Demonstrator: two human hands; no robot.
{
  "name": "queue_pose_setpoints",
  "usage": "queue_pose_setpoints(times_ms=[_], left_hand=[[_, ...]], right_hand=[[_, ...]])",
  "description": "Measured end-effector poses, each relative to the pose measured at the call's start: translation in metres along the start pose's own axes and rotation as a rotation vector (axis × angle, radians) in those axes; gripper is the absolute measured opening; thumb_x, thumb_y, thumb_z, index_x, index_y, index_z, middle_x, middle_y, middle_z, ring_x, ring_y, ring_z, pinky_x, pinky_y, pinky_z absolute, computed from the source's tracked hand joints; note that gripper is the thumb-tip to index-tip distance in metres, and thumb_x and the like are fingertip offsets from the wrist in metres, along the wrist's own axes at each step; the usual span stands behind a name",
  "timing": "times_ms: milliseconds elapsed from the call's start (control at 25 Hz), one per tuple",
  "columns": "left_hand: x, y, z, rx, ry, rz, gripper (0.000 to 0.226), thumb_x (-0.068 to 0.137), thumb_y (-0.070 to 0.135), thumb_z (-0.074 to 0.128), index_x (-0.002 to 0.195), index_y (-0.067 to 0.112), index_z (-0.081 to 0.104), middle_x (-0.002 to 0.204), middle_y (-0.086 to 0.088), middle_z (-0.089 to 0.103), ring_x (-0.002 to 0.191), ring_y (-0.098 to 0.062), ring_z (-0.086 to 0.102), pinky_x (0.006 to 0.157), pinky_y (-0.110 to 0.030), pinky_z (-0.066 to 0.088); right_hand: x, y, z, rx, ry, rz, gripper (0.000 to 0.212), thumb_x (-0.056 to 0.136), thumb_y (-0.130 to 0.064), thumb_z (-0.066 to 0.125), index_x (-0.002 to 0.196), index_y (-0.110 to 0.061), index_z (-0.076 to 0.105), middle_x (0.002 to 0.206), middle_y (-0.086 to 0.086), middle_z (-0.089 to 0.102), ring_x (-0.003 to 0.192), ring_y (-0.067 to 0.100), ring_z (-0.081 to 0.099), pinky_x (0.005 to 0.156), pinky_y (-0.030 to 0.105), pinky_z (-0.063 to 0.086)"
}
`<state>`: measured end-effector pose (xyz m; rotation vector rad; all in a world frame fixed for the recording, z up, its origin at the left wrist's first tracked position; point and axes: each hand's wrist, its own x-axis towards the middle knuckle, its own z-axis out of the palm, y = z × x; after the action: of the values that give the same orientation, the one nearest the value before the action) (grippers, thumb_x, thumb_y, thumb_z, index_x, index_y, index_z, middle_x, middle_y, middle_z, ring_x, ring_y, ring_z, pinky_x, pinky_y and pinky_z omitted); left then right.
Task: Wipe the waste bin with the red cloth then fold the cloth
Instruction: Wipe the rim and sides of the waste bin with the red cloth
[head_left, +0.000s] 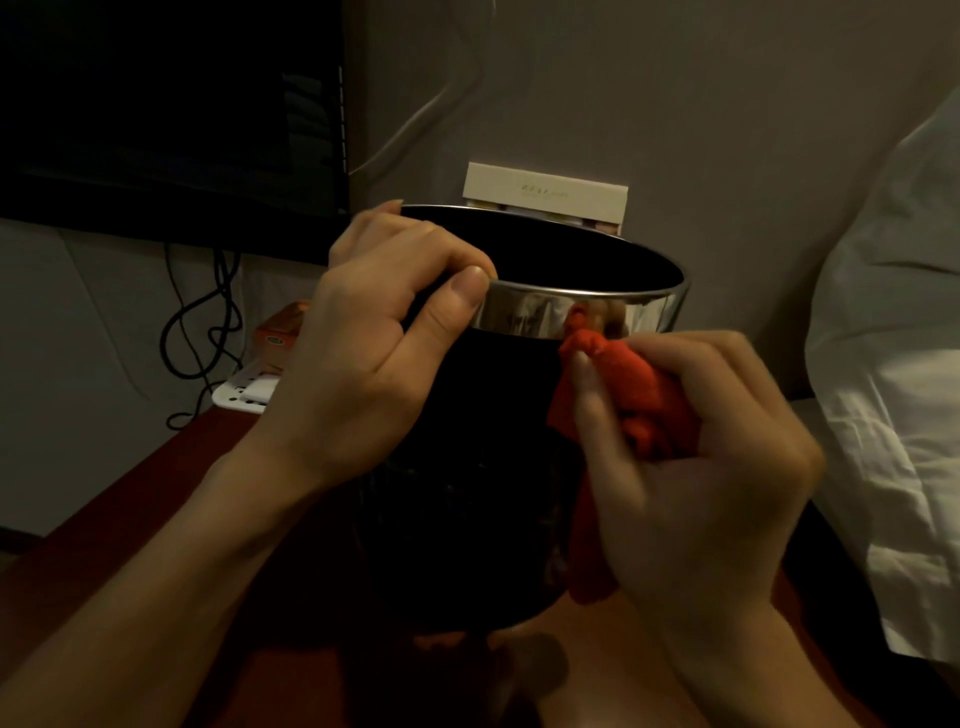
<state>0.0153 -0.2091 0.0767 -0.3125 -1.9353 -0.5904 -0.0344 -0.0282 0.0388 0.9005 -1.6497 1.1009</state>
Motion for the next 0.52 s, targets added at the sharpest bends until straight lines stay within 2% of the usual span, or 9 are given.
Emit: queue_pose_setpoints(times_ms=[80, 200, 280, 400, 520], left_hand=[[0.0, 0.0, 0.0, -0.001, 0.004, -0.006, 0.019, 0.096, 0.023, 0.043, 0.089, 0.017, 0.06, 0.09, 0.011, 0.058, 0.098, -0.007, 0.052, 0.105, -0.031, 0.029], [-0.001, 0.001, -0.001, -0.013, 0.009, -0.01, 0.018, 0.096, 0.023, 0.043, 0.089, 0.018, 0.059, 0.089, 0.01, 0.059, 0.098, -0.012, 0.053, 0.105, -0.029, 0.029], [0.0, 0.0, -0.001, -0.015, 0.009, -0.015, 0.018, 0.096, 0.022, 0.044, 0.089, 0.019, 0.059, 0.089, 0.008, 0.059, 0.097, -0.014, 0.054, 0.104, -0.028, 0.029], [-0.001, 0.0, -0.001, -0.017, 0.006, -0.02, 0.02, 0.096, 0.022, 0.043, 0.088, 0.016, 0.061, 0.089, 0.009, 0.059, 0.097, -0.01, 0.053, 0.107, -0.034, 0.029], [-0.002, -0.001, -0.001, -0.024, 0.012, -0.015, 0.02, 0.095, 0.023, 0.043, 0.088, 0.016, 0.061, 0.089, 0.01, 0.058, 0.096, -0.007, 0.053, 0.108, -0.034, 0.029]], right_hand=[[-0.006, -0.005, 0.005, 0.006, -0.057, 0.003, 0.016, 0.089, -0.022, 0.073, 0.093, -0.007, 0.072, 0.093, -0.004, 0.059, 0.081, 0.008, 0.055, 0.074, 0.008, 0.04], [-0.021, -0.013, 0.018, -0.006, -0.173, -0.036, 0.013, 0.09, -0.024, 0.073, 0.093, -0.012, 0.072, 0.093, -0.004, 0.062, 0.079, 0.009, 0.056, 0.067, 0.02, 0.047], [-0.015, -0.009, 0.013, -0.005, -0.13, -0.031, 0.013, 0.088, -0.023, 0.074, 0.092, -0.011, 0.072, 0.092, -0.003, 0.063, 0.078, 0.009, 0.056, 0.069, 0.016, 0.044], [-0.005, -0.004, 0.003, -0.008, -0.021, 0.02, 0.014, 0.088, -0.021, 0.072, 0.091, -0.007, 0.072, 0.091, -0.003, 0.061, 0.079, 0.01, 0.056, 0.074, 0.009, 0.04], [-0.011, -0.01, 0.011, 0.003, -0.065, 0.013, 0.017, 0.086, -0.023, 0.07, 0.09, -0.007, 0.071, 0.091, -0.004, 0.059, 0.08, 0.006, 0.053, 0.076, 0.004, 0.037]])
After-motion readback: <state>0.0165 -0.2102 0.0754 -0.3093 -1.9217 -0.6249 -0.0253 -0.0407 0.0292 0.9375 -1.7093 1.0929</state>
